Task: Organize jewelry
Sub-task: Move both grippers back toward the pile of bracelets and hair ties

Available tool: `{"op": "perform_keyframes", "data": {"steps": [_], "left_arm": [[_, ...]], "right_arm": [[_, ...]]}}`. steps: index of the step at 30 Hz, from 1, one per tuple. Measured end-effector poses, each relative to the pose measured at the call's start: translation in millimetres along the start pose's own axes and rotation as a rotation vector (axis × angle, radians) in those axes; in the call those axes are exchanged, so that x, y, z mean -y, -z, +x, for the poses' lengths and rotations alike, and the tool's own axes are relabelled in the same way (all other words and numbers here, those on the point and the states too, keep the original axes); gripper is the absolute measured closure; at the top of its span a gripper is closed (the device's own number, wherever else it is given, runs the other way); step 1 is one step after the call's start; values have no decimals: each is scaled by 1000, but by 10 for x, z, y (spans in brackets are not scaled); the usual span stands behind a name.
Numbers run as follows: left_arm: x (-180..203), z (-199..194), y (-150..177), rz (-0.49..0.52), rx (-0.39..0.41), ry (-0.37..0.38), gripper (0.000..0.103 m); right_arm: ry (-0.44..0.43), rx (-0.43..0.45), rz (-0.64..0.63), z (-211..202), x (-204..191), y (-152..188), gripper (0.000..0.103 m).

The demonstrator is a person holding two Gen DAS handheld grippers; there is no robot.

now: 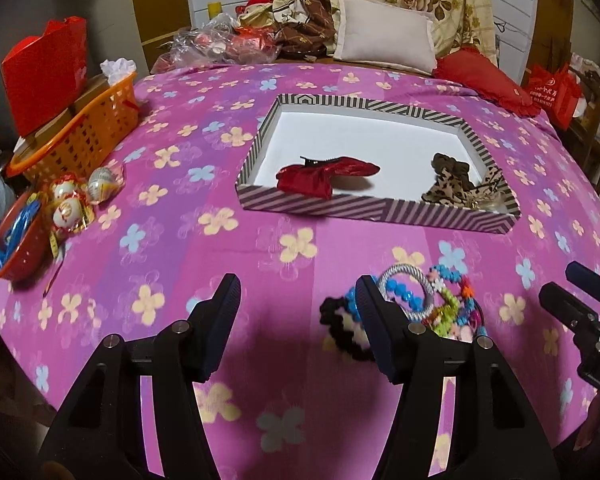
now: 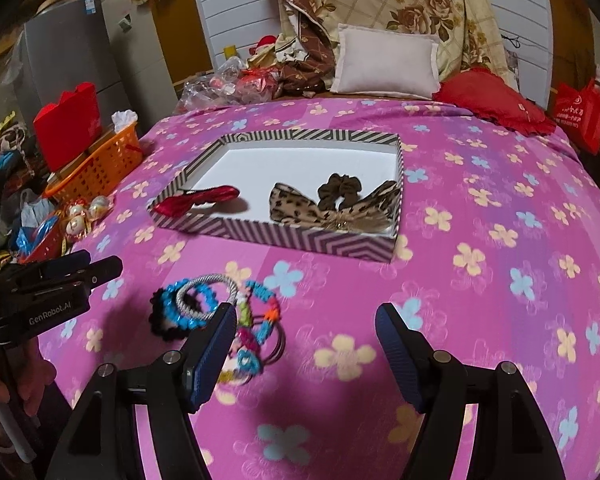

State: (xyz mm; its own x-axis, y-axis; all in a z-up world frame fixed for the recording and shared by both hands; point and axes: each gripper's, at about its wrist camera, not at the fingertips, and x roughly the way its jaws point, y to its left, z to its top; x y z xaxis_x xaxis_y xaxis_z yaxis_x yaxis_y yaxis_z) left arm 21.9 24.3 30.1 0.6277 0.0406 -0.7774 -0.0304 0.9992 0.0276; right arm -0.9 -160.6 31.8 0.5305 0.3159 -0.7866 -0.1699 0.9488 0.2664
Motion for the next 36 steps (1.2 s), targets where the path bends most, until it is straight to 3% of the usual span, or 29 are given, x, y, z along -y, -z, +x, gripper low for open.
{"op": "perform_keyframes", "data": {"steps": [12,36], "left_arm": [[-1,-67,220,-13,-12,6,43],[48,-31,328,-4,-29,7,43]], "right_arm": [[7,-5,-62,-64,-182,173,33],[-10,-40,-45,4,-158,322,33]]}}
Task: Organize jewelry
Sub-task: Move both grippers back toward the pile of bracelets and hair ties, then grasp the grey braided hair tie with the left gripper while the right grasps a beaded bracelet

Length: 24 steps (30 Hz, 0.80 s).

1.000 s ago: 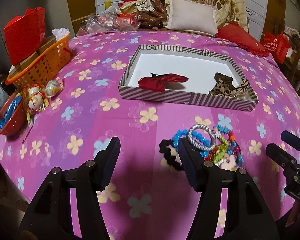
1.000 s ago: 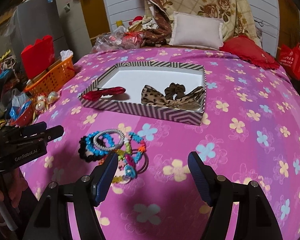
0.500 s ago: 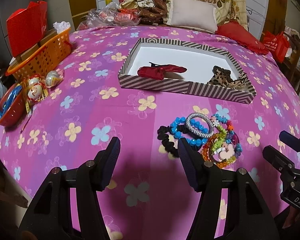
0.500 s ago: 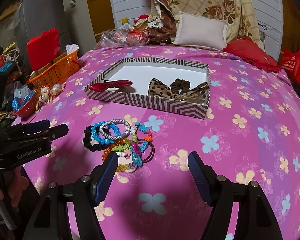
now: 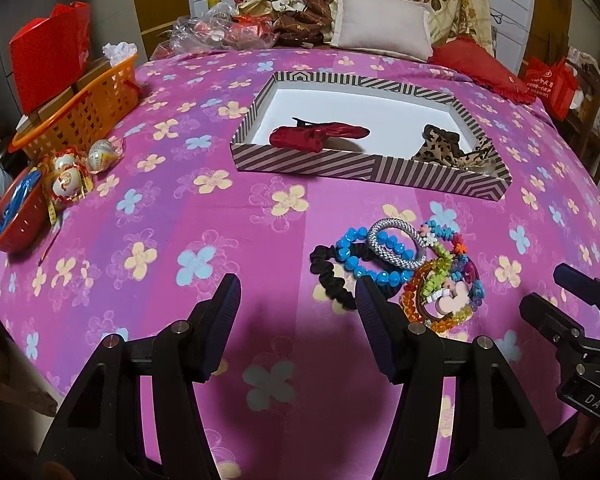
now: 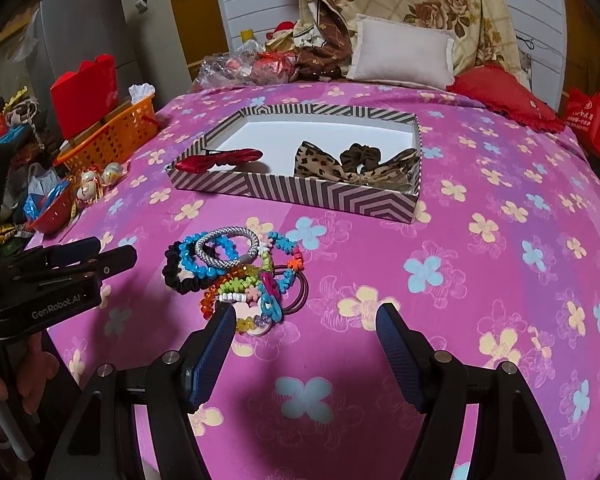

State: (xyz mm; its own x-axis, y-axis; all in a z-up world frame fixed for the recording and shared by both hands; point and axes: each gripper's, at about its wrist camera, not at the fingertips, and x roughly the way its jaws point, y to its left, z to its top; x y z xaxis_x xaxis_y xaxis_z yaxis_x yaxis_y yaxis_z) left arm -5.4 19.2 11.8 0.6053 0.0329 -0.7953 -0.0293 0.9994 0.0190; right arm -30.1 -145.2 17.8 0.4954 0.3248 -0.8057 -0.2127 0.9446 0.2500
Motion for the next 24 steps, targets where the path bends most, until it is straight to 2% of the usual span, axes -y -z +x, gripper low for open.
{"op": "perform_keyframes", "data": {"steps": [6,15,24], "left_arm": [[-23,35,24,-7,-12,11,43],[-67,146,26,-28,-58,78,43],[50,265,-222,-66,-101,166,43]], "right_arm": [[-8,-9,17,23,43,8,33],[-25,-36,21,107,53,44,33],[-25,-44,26,145,74,46,33]]}}
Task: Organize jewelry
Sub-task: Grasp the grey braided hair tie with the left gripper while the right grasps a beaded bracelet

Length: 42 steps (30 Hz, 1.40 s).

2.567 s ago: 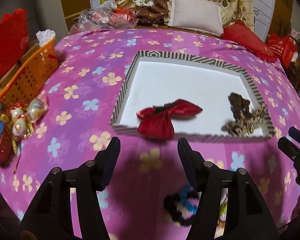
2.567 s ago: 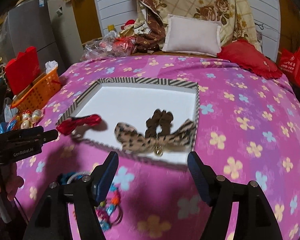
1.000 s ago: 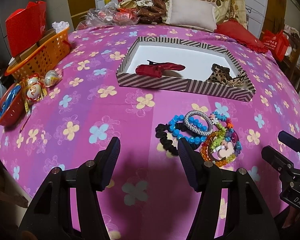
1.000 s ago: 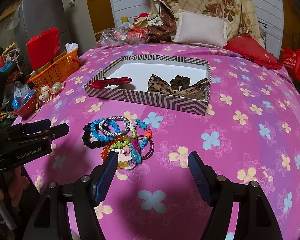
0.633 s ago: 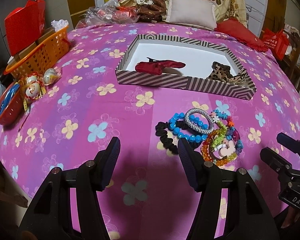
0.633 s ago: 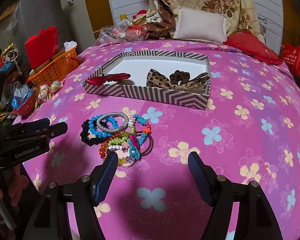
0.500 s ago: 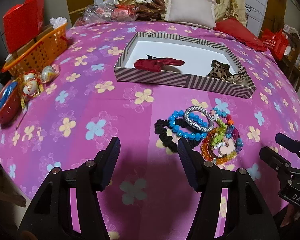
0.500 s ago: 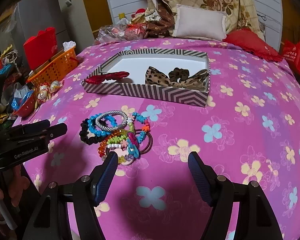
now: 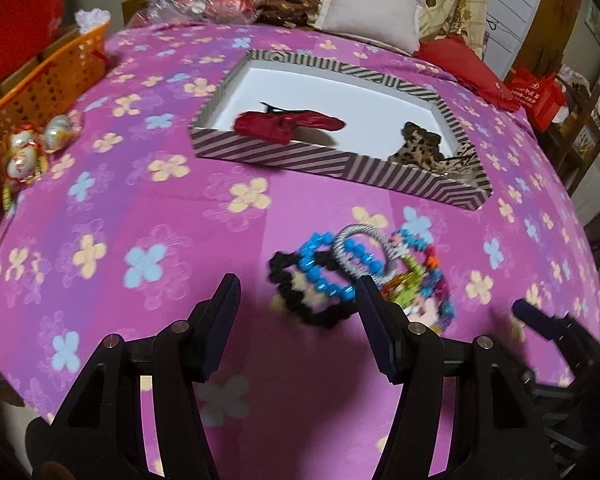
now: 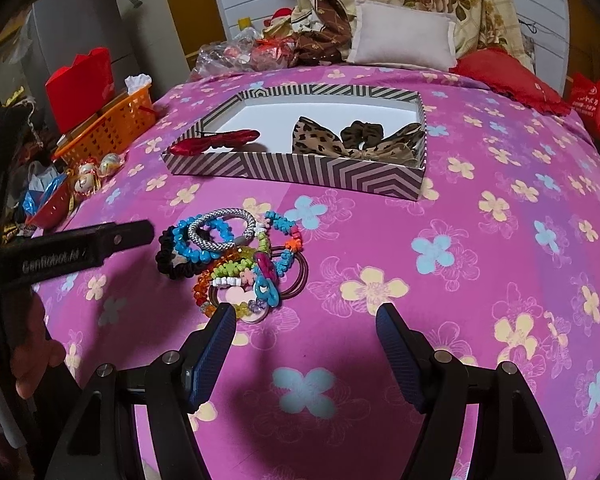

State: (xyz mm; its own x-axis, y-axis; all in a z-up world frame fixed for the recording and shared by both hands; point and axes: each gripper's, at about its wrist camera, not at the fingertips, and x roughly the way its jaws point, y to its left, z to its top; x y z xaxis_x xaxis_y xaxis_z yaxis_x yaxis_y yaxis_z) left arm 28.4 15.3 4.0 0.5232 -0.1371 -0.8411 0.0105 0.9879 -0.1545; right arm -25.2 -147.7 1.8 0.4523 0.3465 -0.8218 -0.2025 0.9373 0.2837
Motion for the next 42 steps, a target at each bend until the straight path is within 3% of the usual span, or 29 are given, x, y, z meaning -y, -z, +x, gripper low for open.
{"op": "perform_keyframes", "data": {"steps": [9,14,18,19,24,30,38,42], "left_arm": [[81,307,-265,-73,-156,66,44],[141,409,-297,-75,-200,65,56],[163,485,-301,-76,-224,72,71],[176,499,-304,-75,-224,74,82],[153,456,-333,-92,-207,93,95],[45,275,-397,-128,-166,137,97],[-67,126,-400,-139,-123,133,97],[-125,128,-377,-142,-123,126,97]], "right_arm": [[-9,1,32,12,104,13,33],[-18,1,48,22,147,18,33],[-19,2,51,22,157,27,33],[-19,2,53,22,161,28,33],[-22,1,58,26,165,22,33],[-32,-3,47,67,105,9,33],[-49,11,-30,182,-100,-89,34],[-56,-12,-61,344,-177,-145,60]]}}
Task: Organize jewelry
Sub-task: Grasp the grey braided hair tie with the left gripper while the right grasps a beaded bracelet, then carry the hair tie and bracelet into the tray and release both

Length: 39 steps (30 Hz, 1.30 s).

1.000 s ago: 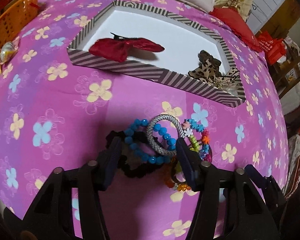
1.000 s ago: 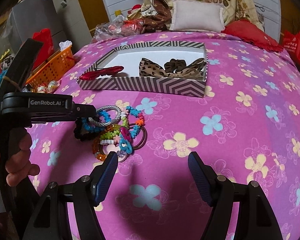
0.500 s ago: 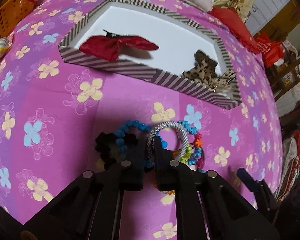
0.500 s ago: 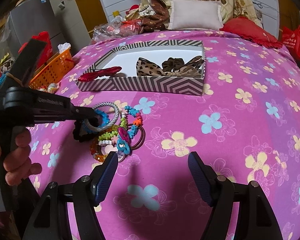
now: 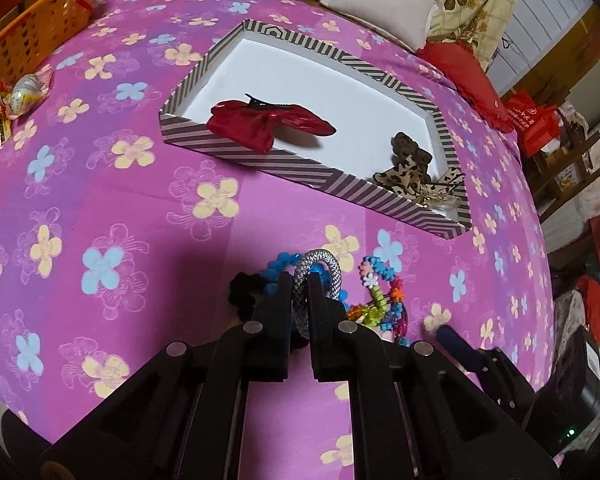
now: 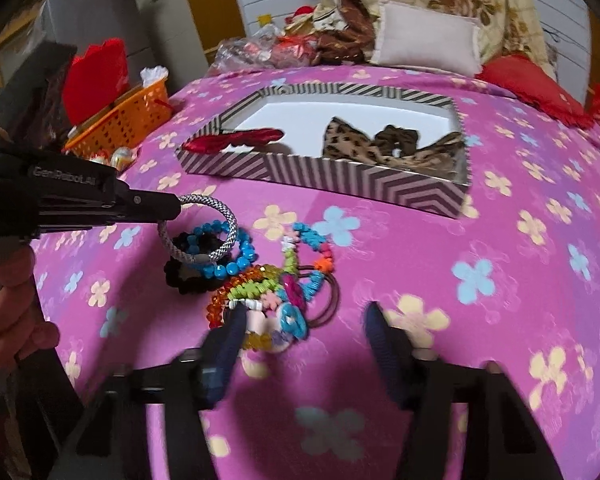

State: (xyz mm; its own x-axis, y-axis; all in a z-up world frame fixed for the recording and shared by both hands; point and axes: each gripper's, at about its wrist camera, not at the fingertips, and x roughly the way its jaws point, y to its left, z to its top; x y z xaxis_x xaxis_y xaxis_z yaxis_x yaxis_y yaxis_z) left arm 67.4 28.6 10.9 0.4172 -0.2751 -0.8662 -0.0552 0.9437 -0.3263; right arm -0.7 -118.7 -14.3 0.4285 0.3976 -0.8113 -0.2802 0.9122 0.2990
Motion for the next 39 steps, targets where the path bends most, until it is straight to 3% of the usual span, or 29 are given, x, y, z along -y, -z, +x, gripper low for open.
{"op": "perform_keyframes", "data": {"steps": [4,6,7,24,39], "left_arm": [[-24,-11,-1,-5,1,0,97],[-20,-34,6,2,8,-8,97],[-21,-46,8,5,12,-10,97],[35,-454,19,34,77,-6,97],[83,-594,-39,62,110,-52,97]], "right_arm": [[-19,-25,3,151,11,9,79],[-28,-9,6,118,18,32,96],[-32,-6,6,93,19,39,97],[-41,151,-58,-602,-227,-240,97],[-27,191,-83,-778,-217,-455,97]]}}
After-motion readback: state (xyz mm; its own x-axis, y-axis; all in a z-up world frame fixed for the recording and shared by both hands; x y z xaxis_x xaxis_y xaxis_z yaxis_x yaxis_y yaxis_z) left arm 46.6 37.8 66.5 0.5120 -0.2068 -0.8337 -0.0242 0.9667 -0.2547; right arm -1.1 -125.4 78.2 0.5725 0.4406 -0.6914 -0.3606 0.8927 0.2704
